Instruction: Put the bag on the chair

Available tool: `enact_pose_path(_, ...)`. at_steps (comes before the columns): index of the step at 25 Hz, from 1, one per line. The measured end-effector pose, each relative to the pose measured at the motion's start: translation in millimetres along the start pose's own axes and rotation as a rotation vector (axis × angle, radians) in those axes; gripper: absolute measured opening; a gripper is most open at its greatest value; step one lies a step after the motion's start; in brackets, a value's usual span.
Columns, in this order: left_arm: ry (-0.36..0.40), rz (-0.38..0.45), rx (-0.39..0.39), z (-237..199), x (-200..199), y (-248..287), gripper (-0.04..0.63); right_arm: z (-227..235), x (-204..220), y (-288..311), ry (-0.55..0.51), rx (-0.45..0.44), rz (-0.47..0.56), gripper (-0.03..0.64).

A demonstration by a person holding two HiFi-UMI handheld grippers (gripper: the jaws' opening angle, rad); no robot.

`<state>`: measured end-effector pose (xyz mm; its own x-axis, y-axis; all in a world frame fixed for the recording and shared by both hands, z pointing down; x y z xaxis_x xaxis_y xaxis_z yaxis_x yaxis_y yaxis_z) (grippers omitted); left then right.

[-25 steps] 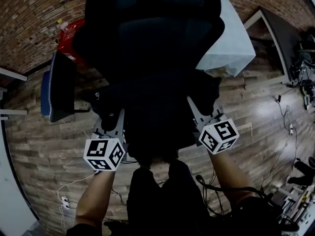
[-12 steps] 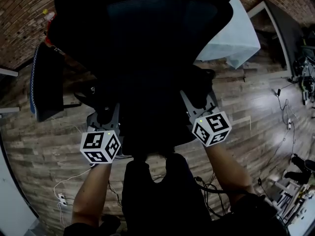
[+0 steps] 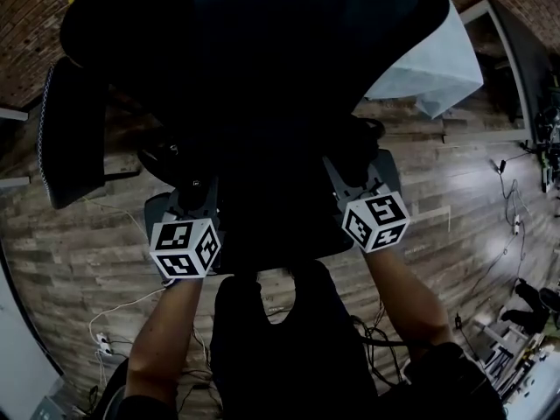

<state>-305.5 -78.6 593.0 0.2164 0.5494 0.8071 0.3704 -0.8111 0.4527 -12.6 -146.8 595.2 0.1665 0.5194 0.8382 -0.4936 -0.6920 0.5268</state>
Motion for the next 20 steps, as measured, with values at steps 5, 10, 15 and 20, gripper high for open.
enact_pose_path(5,-0.015,-0.015,-0.019,-12.0,20.4,11.4,0.077,1.6,21.4,18.9,0.0,0.005,-0.023,0.091)
enact_pose_path(10,-0.026,-0.039,-0.042,-25.6,37.8,26.5,0.078,5.0,38.9,40.9,0.0,0.003,-0.049,0.091)
enact_pose_path(15,-0.038,-0.06,-0.055,-36.9,53.3,39.3,0.078,7.4,55.5,57.8,0.016,0.018,-0.072,0.092)
enact_pose_path(20,-0.077,-0.071,-0.067,-46.9,68.2,51.8,0.078,10.8,68.1,71.0,0.027,0.022,-0.096,0.092)
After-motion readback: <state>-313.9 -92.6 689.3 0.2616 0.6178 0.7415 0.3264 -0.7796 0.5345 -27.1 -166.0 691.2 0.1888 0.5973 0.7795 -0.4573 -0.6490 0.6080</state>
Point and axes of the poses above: the fingertips, and each gripper's own axes: y forward along the fingers, z to its right, x out of its underside, the point moved 8 cm from there along -y, backward along the fingers, and after that the axes turned 8 degrees about x, right-handed, at the moved point
